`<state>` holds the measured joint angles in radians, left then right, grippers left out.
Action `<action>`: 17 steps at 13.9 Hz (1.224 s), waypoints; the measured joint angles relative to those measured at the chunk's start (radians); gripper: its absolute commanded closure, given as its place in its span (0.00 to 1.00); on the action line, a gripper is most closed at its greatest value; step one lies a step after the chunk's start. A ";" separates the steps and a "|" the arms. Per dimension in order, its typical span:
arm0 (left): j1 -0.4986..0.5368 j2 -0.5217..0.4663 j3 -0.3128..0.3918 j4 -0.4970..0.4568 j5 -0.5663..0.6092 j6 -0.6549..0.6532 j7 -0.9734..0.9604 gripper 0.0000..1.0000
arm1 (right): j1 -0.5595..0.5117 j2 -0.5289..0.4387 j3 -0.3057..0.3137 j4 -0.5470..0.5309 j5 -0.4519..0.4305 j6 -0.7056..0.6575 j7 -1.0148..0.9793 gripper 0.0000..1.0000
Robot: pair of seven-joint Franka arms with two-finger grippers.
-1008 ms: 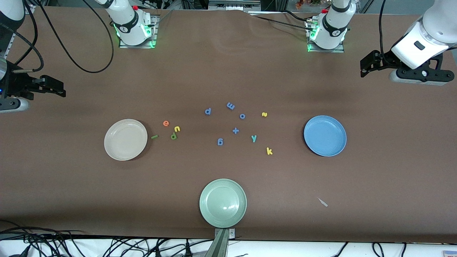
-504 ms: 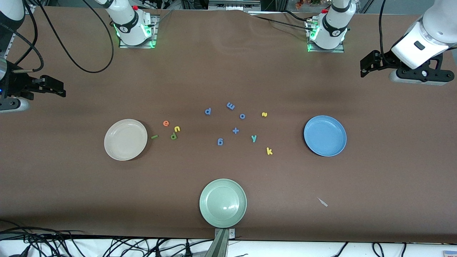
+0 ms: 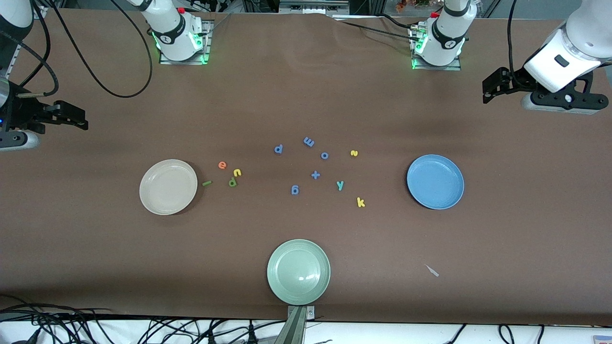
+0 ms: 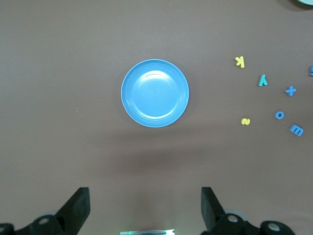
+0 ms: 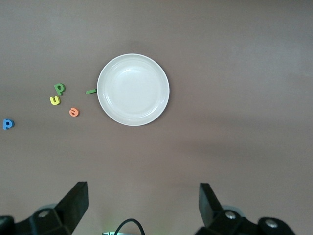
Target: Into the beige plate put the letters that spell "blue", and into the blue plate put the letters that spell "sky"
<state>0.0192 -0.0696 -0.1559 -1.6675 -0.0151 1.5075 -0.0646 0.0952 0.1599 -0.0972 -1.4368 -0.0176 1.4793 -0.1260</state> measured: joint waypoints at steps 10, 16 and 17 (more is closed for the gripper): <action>0.000 0.000 0.000 0.000 0.000 0.000 0.000 0.00 | 0.000 0.000 0.000 0.000 0.000 0.000 0.000 0.00; 0.000 0.000 0.000 0.000 0.000 0.000 0.000 0.00 | 0.000 0.023 0.001 0.000 0.004 0.027 0.001 0.00; 0.000 0.000 0.000 0.000 0.000 0.000 0.000 0.00 | 0.000 0.031 0.001 0.000 0.009 0.035 0.001 0.00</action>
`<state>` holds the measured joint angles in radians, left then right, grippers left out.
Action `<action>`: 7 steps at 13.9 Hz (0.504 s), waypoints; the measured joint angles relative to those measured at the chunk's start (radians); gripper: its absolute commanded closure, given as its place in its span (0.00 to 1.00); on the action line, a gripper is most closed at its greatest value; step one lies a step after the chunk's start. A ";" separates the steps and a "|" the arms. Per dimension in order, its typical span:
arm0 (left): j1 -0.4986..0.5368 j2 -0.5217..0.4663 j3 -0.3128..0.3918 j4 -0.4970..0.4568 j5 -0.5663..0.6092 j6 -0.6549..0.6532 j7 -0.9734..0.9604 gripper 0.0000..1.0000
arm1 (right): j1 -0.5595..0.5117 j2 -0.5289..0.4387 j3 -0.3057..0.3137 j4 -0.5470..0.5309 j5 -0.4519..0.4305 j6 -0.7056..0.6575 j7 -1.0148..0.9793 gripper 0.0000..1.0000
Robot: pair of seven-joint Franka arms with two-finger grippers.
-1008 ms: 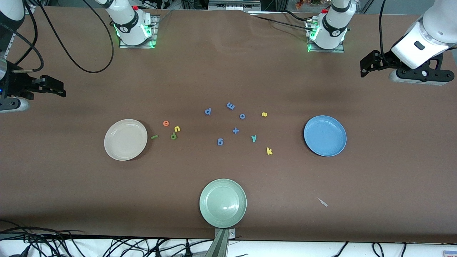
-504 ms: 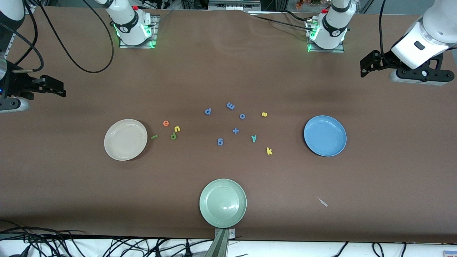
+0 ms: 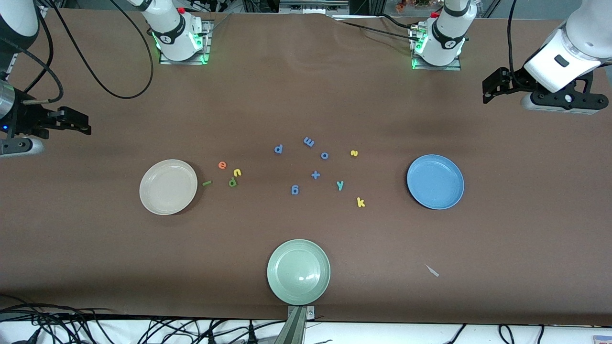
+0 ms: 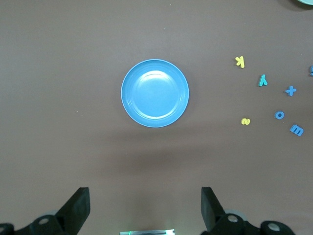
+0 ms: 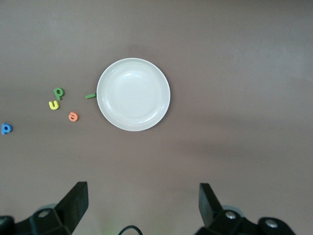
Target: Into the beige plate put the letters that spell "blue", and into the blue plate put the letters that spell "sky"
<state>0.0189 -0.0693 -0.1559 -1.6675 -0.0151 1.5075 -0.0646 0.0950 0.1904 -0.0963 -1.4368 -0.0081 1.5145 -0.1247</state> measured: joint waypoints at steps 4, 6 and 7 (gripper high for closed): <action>-0.002 0.032 0.000 0.012 0.000 0.004 0.000 0.00 | -0.001 0.048 0.000 0.000 0.011 0.026 0.000 0.00; -0.015 0.092 -0.001 0.047 0.000 0.009 0.000 0.00 | -0.001 0.092 0.000 -0.001 0.012 0.055 0.000 0.00; -0.024 0.130 -0.001 0.071 0.000 0.013 0.000 0.00 | -0.001 0.114 0.000 -0.001 0.013 0.073 0.000 0.00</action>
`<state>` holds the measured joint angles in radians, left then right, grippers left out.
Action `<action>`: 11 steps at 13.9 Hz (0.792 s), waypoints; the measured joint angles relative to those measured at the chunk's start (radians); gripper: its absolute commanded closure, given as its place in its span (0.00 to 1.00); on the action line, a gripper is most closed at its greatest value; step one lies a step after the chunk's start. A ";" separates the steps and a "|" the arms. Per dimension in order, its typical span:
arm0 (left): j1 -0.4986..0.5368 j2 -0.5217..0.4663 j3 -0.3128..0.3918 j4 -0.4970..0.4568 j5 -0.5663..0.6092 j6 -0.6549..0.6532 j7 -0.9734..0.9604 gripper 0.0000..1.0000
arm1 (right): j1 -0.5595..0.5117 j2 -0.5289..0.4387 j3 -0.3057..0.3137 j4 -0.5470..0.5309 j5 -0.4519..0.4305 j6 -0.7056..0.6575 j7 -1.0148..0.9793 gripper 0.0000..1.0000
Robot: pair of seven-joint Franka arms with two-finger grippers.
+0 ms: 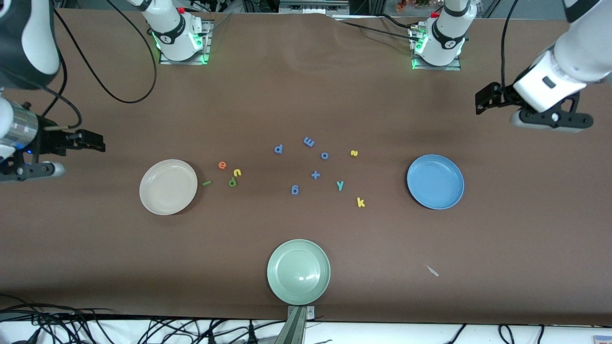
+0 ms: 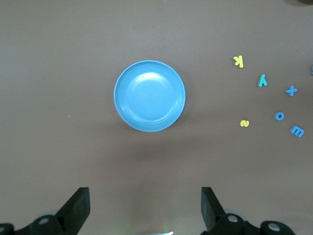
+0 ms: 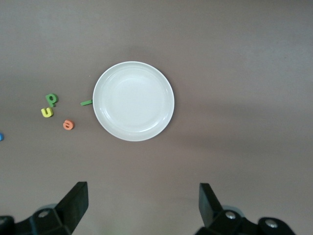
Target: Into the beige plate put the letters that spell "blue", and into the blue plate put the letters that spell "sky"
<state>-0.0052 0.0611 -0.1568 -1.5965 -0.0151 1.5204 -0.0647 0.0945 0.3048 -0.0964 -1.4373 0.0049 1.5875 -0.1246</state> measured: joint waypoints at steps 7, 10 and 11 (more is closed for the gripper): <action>-0.084 0.351 -0.001 0.138 0.000 0.224 0.000 0.00 | 0.064 0.105 0.021 0.001 0.072 0.107 0.071 0.00; -0.152 0.459 -0.003 0.143 0.000 0.301 -0.032 0.00 | 0.135 0.155 0.024 0.001 0.072 0.179 0.204 0.00; -0.172 0.488 -0.003 0.145 0.000 0.331 -0.071 0.00 | 0.152 0.174 0.024 0.001 0.072 0.202 0.245 0.00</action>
<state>-0.1772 0.5493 -0.1597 -1.4514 -0.0151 1.8509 -0.1354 0.2466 0.4790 -0.0725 -1.4367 0.0769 1.7892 0.1207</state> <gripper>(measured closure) 0.000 0.000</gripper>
